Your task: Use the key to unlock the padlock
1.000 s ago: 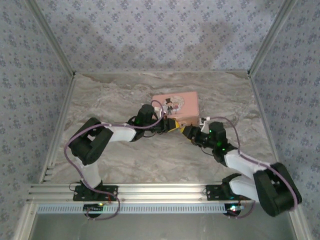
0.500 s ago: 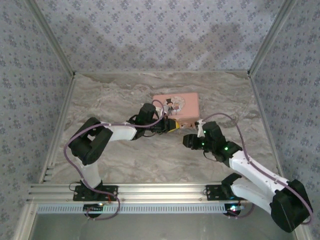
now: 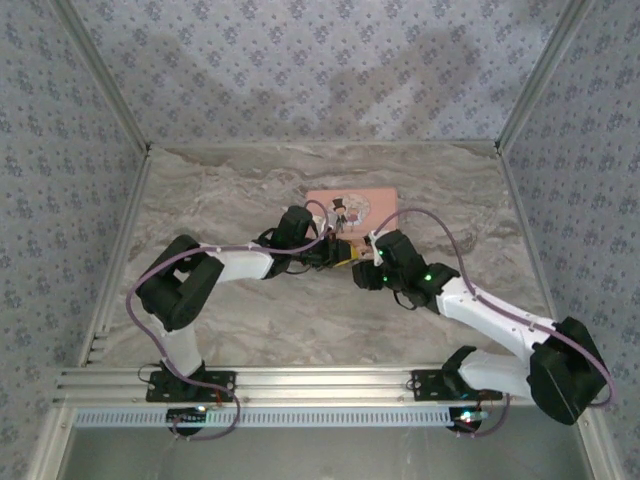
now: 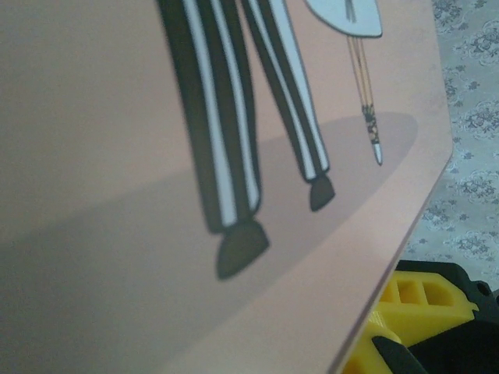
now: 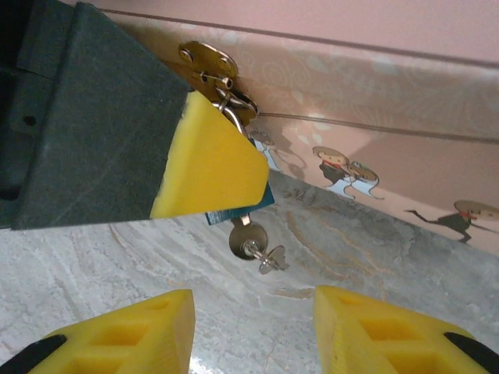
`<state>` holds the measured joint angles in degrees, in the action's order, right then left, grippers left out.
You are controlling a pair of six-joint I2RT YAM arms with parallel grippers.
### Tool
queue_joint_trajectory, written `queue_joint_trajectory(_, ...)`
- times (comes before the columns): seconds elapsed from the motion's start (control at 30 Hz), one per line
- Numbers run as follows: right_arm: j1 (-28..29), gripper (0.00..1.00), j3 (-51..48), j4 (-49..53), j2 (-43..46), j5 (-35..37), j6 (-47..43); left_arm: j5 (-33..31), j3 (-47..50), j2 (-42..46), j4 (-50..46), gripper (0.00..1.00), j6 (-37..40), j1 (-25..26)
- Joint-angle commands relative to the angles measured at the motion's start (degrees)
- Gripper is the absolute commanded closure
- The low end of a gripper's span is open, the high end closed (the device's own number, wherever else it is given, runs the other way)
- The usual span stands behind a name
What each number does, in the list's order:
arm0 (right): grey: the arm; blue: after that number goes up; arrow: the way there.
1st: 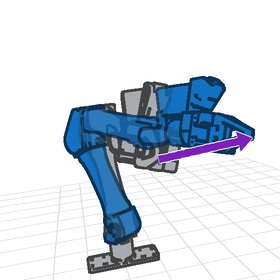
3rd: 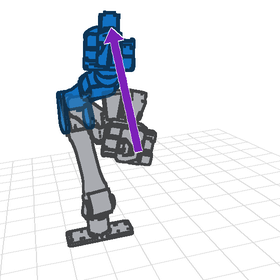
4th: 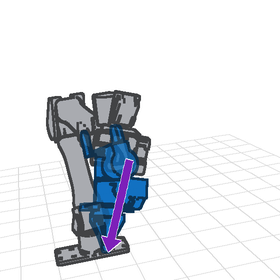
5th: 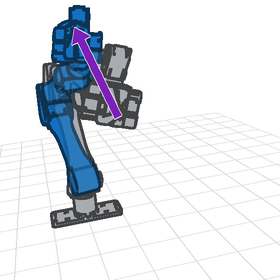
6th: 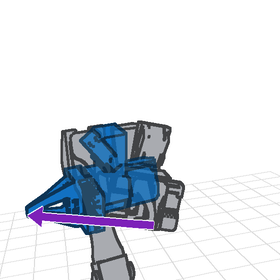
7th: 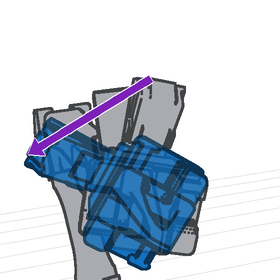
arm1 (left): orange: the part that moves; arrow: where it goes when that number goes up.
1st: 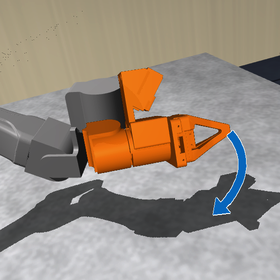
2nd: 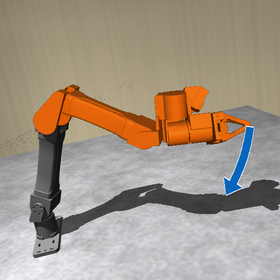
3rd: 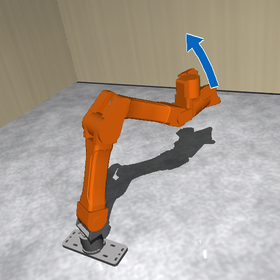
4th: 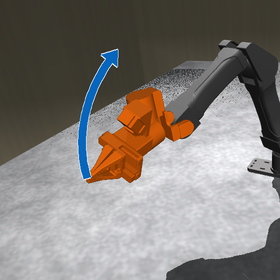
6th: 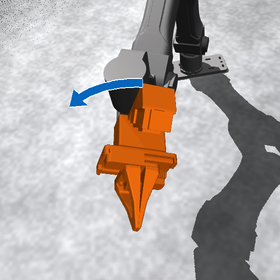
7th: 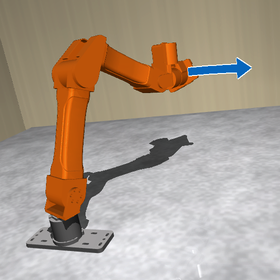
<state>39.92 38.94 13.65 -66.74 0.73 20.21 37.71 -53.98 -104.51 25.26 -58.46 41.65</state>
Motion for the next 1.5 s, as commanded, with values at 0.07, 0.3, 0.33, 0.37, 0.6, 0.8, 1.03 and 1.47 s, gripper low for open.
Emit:
queue_joint_trajectory(0.07, 1.03, 0.54, 3.74, 1.01, -3.52, 3.37, -4.05, 3.9, -1.99, 2.31, -2.04, 1.0, -2.01, 0.27)
queue_joint_trajectory(0.3, 2.53, 0.58, 6.09, 1.18, -7.16, 5.94, -6.29, 4.21, -2.27, 2.58, -2.61, 1.0, -1.92, 0.05)
queue_joint_trajectory(0.33, 2.81, 0.59, 6.43, 1.15, -7.42, 6.19, -6.54, 4.2, -2.32, 2.64, -2.67, 1.0, -1.92, 0.08)
queue_joint_trajectory(0.37, 3.01, 0.59, 6.66, 1.2, -7.67, 6.49, -6.84, 4.27, -2.27, 2.73, -2.67, 1.0, -1.84, 0.06)
queue_joint_trajectory(0.6, 4.28, 0.65, 8.84, 2.04, -9.84, 9.49, -9.05, 4.67, -2.32, 2.73, -2.35, 1.0, -1.96, 0.0)
queue_joint_trajectory(0.8, 4.8, 0.62, 9.47, 3.59, -11.29, 10.77, -10.23, 4.82, -2.36, 2.82, -1.91, 1.0, -2.08, -0.09)
queue_joint_trajectory(1.03, 5.1, 0.71, 9.07, 2.51, -11.87, 11.26, -10.54, 5.0, -2.48, 2.85, -1.67, 1.0, -2.34, -0.3)
queue_joint_trajectory(1.47, 4.86, 1.0, 8.91, 2.09, -12.14, 7.58, -10.9, 5.26, -2.19, 3.08, -1.66, 1.0, -2.02, -0.72)
